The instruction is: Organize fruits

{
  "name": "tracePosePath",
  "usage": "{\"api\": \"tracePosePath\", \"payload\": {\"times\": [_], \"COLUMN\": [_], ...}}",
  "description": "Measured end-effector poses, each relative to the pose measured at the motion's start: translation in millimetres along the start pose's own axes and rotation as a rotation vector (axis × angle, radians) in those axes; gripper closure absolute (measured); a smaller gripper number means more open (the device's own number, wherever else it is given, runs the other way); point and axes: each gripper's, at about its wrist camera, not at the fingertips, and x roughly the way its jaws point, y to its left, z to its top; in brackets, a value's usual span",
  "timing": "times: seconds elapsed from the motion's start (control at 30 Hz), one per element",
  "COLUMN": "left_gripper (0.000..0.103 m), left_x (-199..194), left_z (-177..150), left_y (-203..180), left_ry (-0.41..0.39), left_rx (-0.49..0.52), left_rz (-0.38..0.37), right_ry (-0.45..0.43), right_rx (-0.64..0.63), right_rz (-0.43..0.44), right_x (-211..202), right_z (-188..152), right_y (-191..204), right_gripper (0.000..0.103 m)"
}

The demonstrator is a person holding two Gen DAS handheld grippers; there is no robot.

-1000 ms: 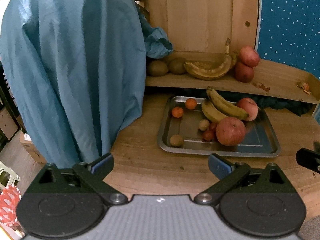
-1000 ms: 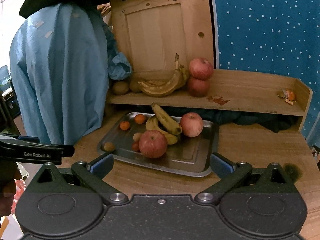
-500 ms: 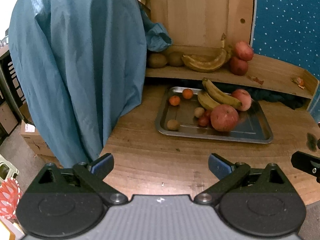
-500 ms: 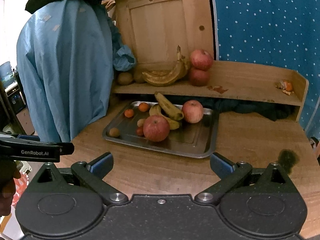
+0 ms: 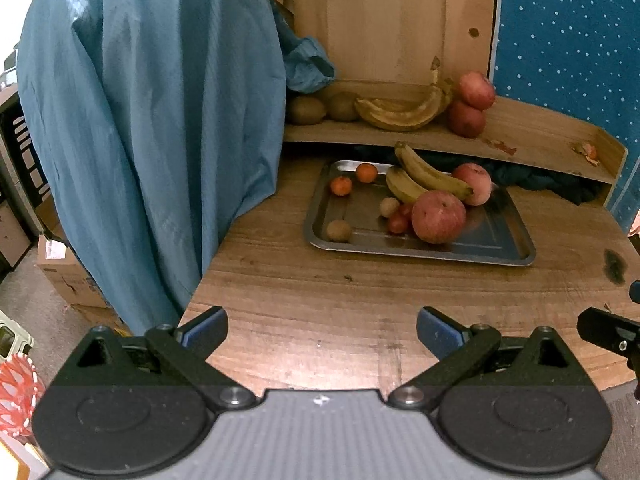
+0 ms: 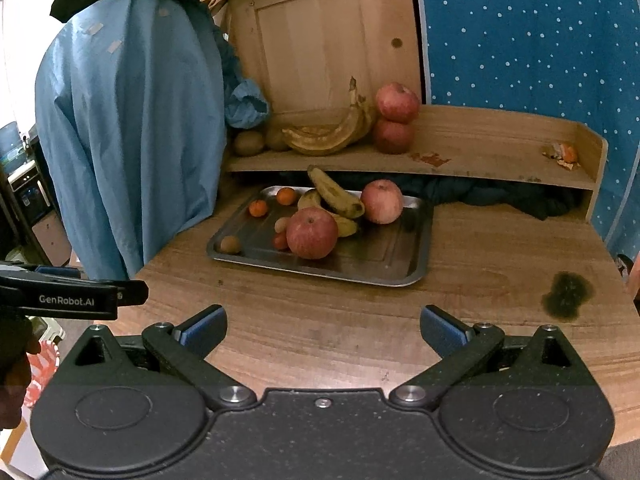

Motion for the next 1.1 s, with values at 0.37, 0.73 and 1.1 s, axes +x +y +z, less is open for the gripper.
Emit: {"api": "tracePosePath", "payload": {"times": [0.37,0.73,1.1], "left_gripper": [0.0,0.0,0.0], "left_x": [-2.7,-4.3,-7.0], "left_z": [-1.4,1.0,2.7], "left_y": [0.1,-0.5,-2.2], "left_ry": [-0.005,-0.006,-0.007], "left_rx": [-0.002,-0.003,-0.012], "left_rz": [0.004,0.009,-0.032], "right_ry": [-0.008,-0.007,-0.003], "right_rx": [-0.003,-0.007,-0.007], "right_rz": [0.001,0.006,0.005], "right_x": [-2.7,-2.7,-2.4], "right_z": [-1.3,-0.8,-0.3], "right_y": [-0.3,-0.8,-1.5], "right_gripper": [0.001,0.001,0.001]}}
